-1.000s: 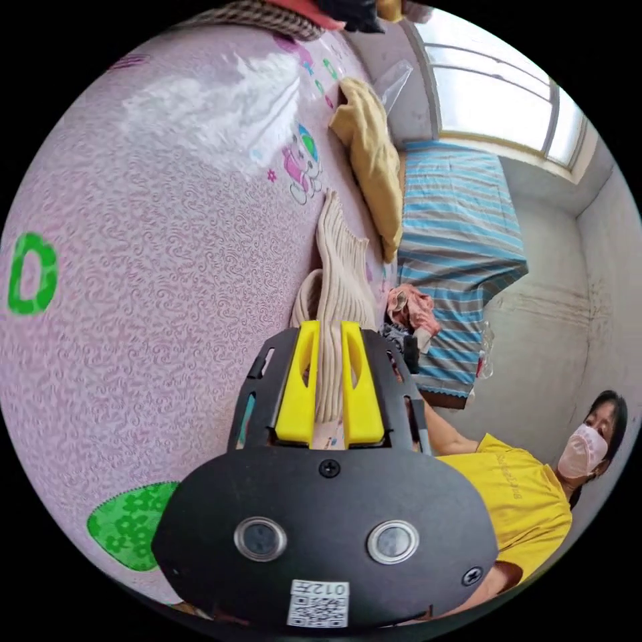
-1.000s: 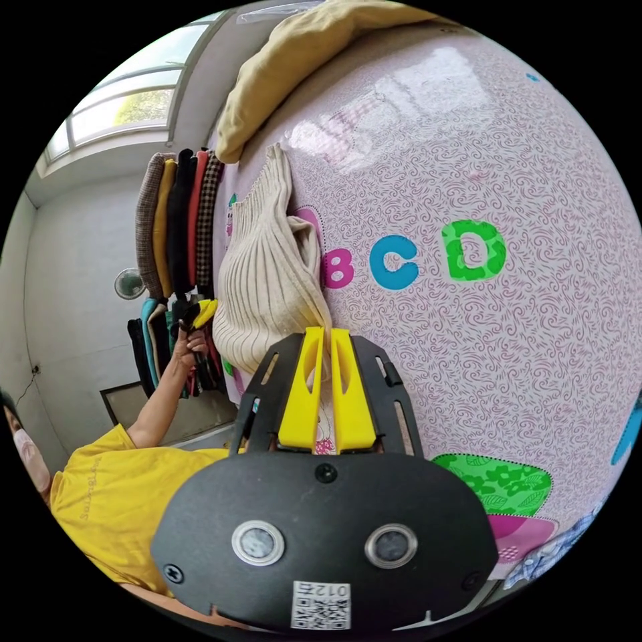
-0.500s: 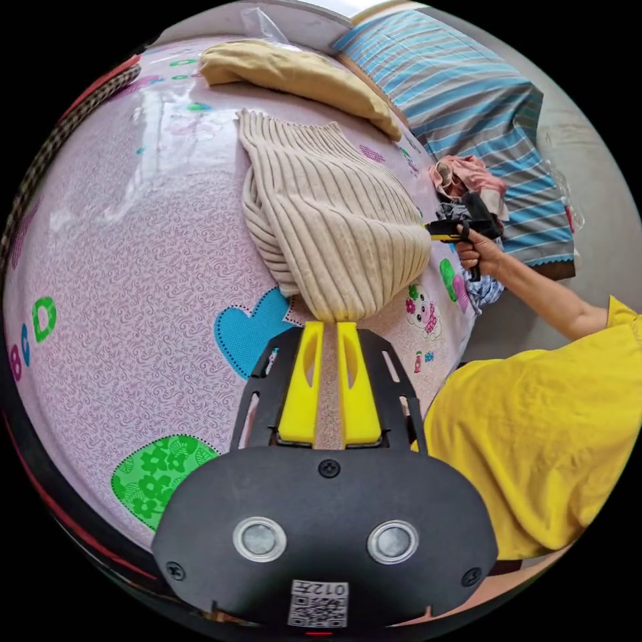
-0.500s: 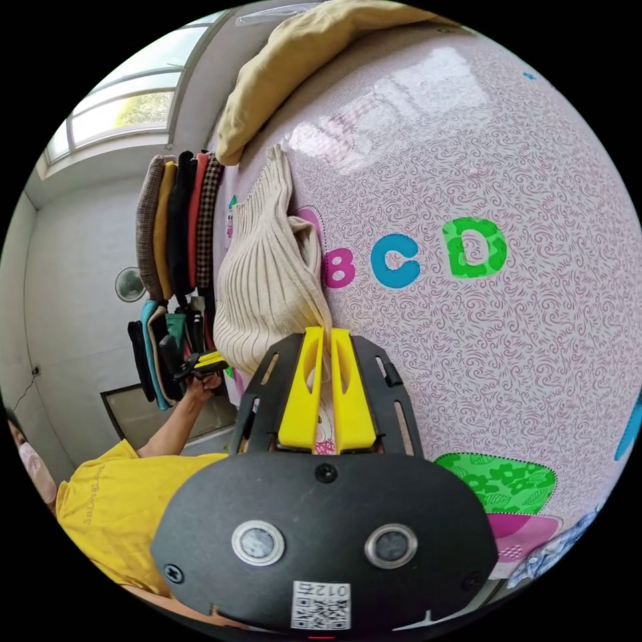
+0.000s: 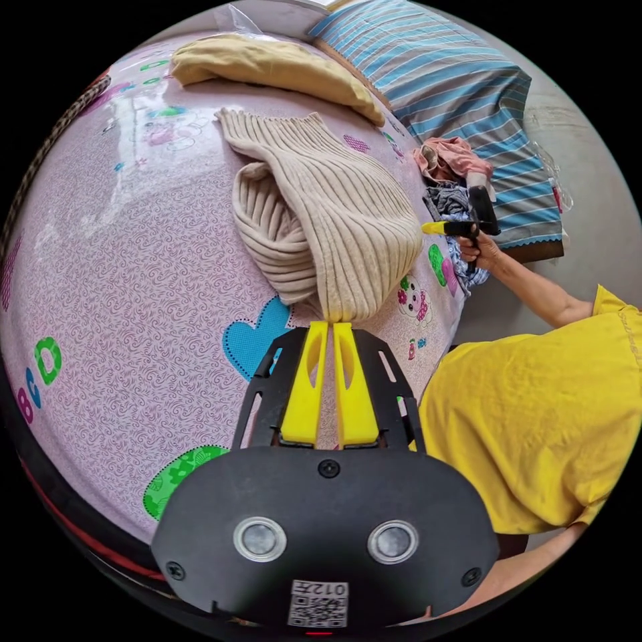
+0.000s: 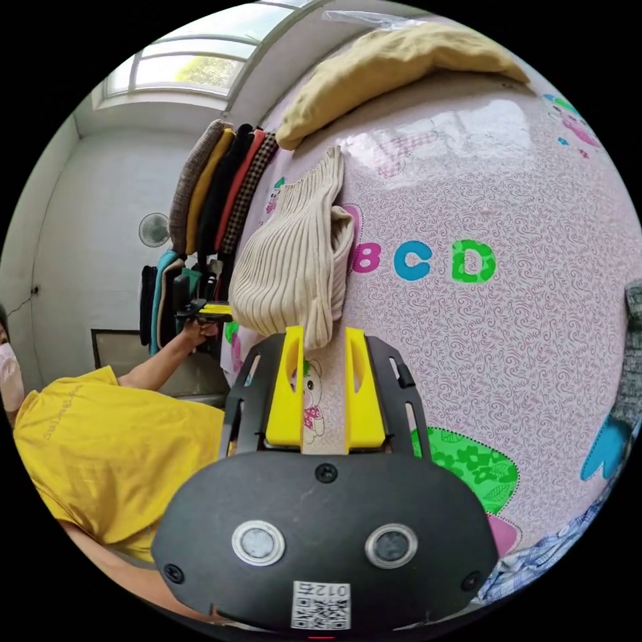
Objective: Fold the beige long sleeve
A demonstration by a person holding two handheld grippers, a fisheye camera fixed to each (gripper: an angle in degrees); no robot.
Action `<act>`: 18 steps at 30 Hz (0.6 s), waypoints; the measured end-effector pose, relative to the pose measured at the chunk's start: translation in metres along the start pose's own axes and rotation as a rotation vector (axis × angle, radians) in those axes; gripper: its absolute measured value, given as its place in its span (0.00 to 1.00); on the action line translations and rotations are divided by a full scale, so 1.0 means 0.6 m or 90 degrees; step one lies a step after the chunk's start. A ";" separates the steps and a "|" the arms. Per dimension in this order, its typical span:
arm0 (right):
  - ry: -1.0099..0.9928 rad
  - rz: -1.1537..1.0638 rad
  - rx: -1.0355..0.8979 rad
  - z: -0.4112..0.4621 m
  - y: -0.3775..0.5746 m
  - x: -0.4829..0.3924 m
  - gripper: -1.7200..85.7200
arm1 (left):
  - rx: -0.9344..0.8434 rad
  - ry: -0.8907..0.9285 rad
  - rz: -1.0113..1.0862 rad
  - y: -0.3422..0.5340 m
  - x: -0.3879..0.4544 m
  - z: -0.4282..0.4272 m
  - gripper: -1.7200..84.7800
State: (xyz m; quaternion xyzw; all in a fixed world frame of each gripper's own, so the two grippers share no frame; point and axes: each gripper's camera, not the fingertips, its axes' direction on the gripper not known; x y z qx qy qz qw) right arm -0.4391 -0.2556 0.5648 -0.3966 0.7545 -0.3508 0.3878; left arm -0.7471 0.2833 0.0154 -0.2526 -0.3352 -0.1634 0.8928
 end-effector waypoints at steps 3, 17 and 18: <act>0.010 -0.038 -0.018 0.010 0.011 -0.009 0.12 | 0.002 0.007 -0.008 0.000 -0.003 -0.004 0.02; 0.075 -0.084 -0.101 0.014 -0.064 -0.026 0.05 | 0.020 -0.018 -0.131 0.024 -0.085 -0.079 0.02; 0.087 -0.077 -0.116 0.028 -0.066 -0.025 0.05 | -0.005 -0.025 -0.137 0.020 -0.087 -0.064 0.02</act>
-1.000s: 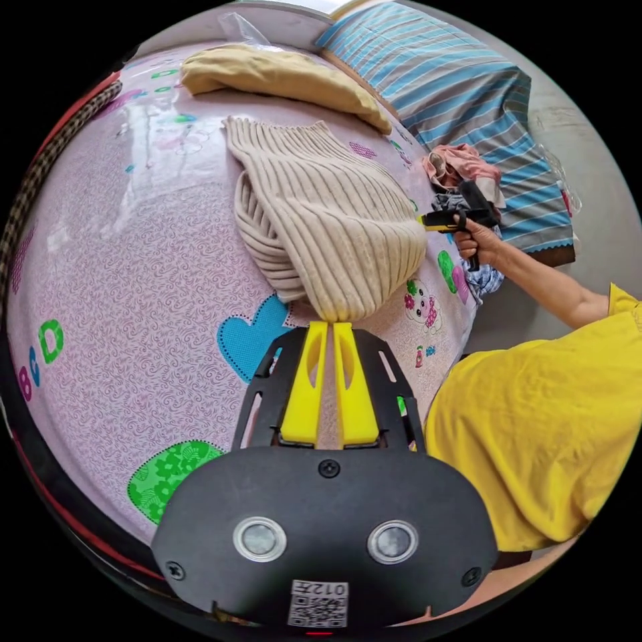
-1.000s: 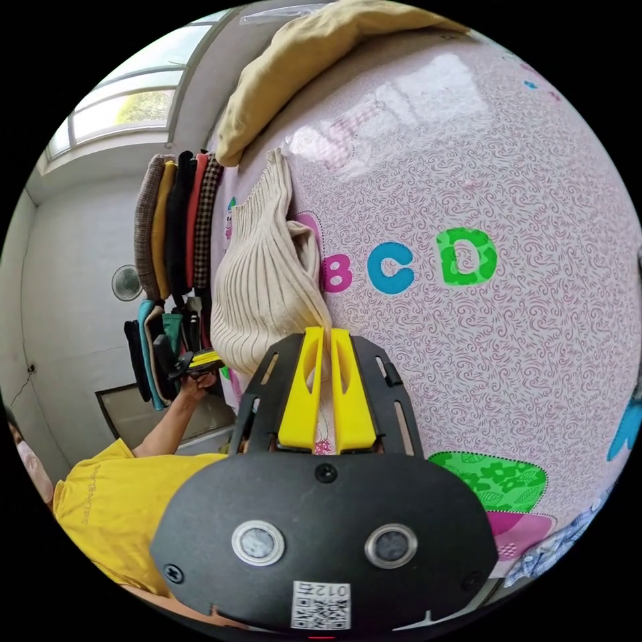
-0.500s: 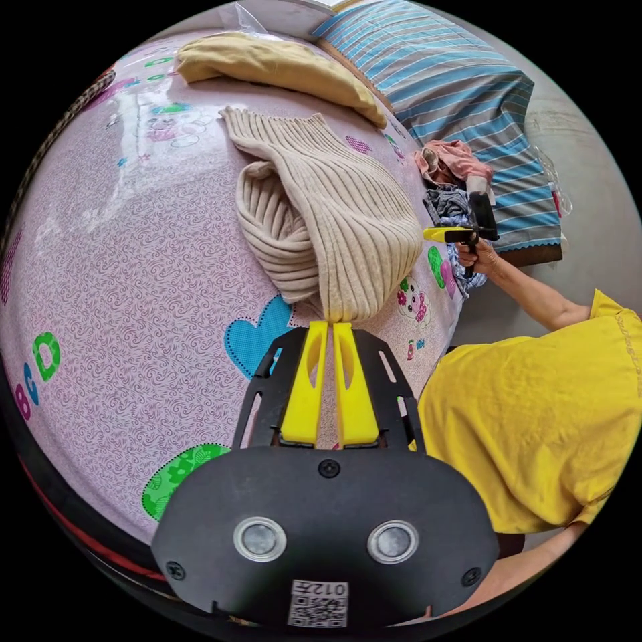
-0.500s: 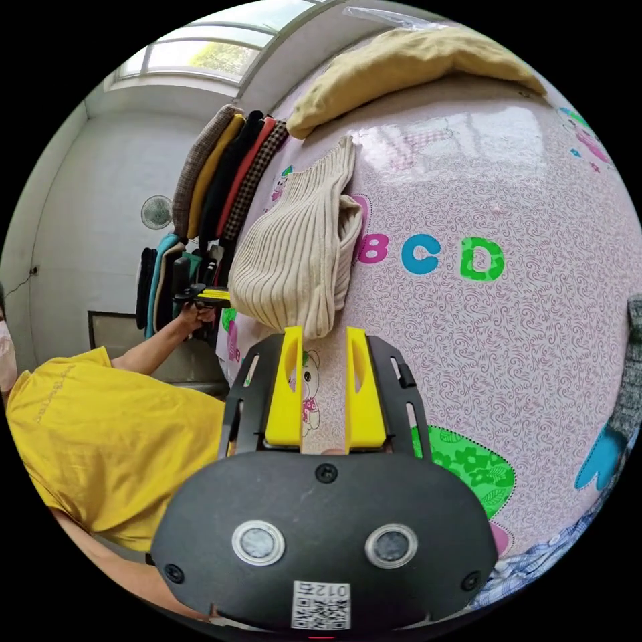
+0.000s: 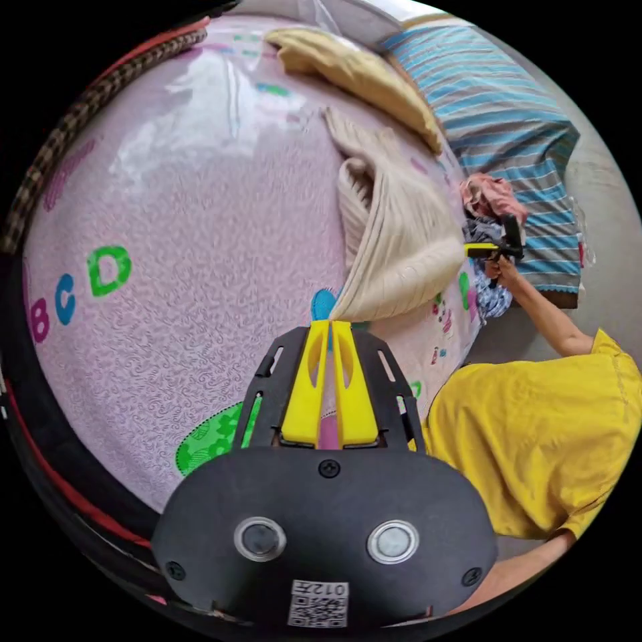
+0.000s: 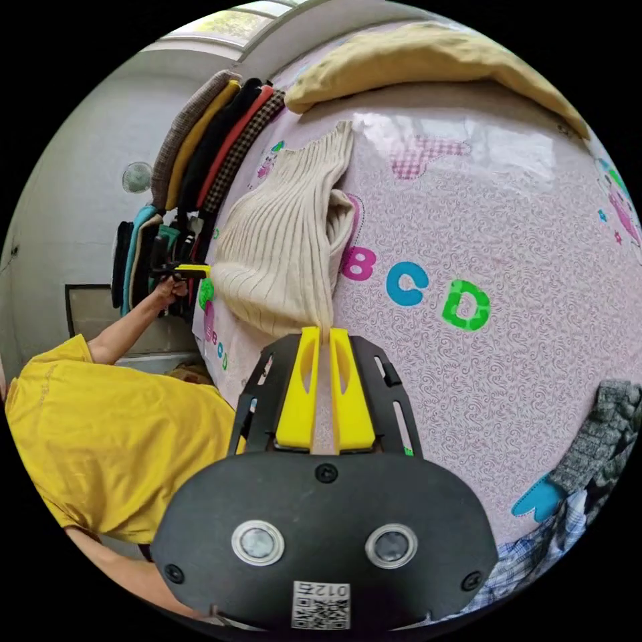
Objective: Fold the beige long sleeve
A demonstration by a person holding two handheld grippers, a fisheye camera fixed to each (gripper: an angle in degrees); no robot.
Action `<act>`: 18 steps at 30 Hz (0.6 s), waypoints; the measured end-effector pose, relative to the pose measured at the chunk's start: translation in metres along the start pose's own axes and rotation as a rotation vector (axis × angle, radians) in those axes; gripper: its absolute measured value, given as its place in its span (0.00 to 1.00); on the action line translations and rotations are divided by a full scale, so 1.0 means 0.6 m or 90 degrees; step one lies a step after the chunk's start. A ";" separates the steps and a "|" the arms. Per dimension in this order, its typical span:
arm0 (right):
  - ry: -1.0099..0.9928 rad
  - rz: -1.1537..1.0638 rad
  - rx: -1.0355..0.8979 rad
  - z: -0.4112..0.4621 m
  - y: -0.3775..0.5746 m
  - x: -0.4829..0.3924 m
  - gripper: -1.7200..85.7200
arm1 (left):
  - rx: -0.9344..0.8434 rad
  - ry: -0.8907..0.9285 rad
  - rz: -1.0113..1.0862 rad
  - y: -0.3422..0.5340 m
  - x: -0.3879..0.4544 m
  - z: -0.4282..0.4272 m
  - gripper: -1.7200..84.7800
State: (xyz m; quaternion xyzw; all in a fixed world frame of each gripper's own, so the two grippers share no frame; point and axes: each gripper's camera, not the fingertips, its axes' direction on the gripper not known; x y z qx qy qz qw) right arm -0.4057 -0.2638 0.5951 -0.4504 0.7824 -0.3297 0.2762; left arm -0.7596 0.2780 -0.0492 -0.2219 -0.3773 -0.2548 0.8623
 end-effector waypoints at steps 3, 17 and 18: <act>0.024 0.009 -0.044 0.058 -0.015 -0.014 0.05 | 0.013 0.022 -0.038 -0.013 0.001 0.018 0.02; 0.019 0.043 -0.018 0.063 -0.041 -0.026 0.05 | 0.172 0.038 -0.055 -0.069 0.086 -0.128 0.03; 0.018 0.044 -0.019 0.063 -0.043 -0.025 0.05 | 0.160 0.048 -0.047 -0.085 0.088 -0.122 0.03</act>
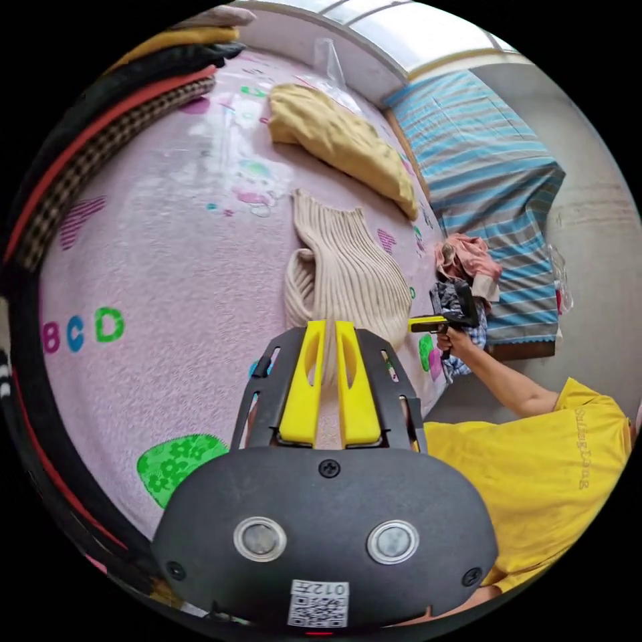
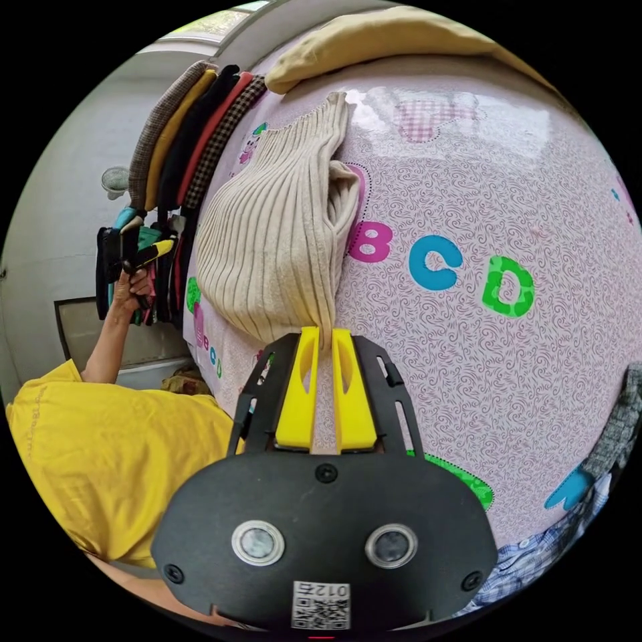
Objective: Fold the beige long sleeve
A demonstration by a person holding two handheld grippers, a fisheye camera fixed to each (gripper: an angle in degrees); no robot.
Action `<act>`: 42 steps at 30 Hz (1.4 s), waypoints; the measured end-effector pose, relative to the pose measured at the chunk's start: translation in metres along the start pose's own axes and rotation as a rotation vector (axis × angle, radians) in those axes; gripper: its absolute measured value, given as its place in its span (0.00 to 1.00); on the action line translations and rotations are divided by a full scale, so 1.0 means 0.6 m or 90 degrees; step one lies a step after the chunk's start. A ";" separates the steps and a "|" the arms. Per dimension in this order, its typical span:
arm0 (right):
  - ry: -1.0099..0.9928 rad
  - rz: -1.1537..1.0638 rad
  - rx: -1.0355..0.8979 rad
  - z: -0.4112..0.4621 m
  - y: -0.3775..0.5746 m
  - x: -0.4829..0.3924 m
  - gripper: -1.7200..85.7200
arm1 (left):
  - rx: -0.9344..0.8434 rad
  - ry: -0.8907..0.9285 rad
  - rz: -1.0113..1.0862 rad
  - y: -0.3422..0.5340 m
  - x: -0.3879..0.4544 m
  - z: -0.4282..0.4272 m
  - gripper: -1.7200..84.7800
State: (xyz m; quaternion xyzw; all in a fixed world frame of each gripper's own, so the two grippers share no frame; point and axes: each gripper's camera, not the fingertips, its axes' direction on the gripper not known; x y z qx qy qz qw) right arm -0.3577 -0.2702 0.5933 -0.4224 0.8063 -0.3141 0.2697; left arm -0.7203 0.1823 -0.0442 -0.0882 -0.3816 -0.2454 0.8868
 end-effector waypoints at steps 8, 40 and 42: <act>0.005 0.012 -0.021 -0.006 -0.022 -0.005 0.08 | -0.093 0.070 -0.024 -0.104 -0.033 0.084 0.03; -0.011 0.058 0.131 -0.031 -0.174 -0.001 0.04 | -0.085 0.112 -0.002 -0.210 -0.021 0.090 0.04; -0.004 0.054 0.128 -0.027 -0.179 -0.006 0.04 | -0.111 0.118 -0.004 -0.222 -0.016 0.113 0.04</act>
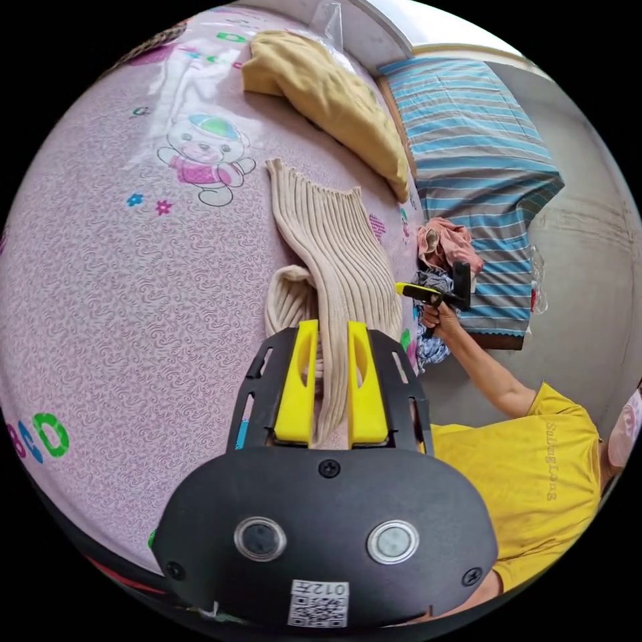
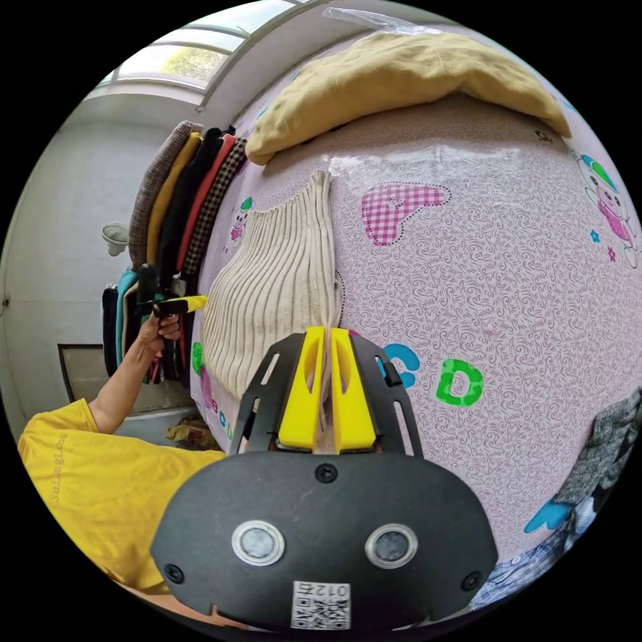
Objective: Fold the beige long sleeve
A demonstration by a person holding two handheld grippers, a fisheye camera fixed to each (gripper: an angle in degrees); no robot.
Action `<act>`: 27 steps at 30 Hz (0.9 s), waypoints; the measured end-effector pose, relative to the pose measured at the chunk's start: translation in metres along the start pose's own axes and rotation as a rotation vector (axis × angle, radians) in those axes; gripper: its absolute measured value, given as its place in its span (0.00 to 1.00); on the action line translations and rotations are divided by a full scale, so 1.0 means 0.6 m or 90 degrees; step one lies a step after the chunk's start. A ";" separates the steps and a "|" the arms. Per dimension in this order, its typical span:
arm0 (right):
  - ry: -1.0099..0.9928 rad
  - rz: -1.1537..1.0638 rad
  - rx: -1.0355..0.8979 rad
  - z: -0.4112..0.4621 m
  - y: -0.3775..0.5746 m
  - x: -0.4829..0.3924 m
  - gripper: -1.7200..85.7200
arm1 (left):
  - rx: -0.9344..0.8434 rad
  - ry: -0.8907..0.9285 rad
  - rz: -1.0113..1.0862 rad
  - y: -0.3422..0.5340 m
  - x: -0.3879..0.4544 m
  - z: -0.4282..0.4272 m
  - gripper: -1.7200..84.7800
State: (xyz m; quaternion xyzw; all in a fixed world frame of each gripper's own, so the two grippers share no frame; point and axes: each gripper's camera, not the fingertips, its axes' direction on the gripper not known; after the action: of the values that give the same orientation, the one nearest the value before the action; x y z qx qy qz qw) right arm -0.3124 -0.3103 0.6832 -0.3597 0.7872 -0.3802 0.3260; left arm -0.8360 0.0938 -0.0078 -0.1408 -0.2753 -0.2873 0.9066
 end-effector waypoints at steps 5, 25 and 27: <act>0.014 0.002 0.015 0.006 -0.005 -0.008 0.04 | 0.037 -0.042 0.034 -0.003 0.021 -0.008 0.03; 0.112 -0.110 -0.046 0.062 -0.030 -0.073 0.13 | 0.059 -0.088 -0.050 0.041 -0.017 0.039 0.09; 0.132 -0.174 -0.050 0.057 -0.033 -0.098 0.15 | 0.082 -0.171 0.006 0.042 0.022 0.028 0.11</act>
State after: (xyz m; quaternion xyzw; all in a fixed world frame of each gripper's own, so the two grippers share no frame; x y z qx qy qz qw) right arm -0.2480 -0.2841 0.6969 -0.4345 0.7747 -0.4252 0.1737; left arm -0.8188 0.1147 0.0110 -0.1206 -0.4110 -0.2436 0.8702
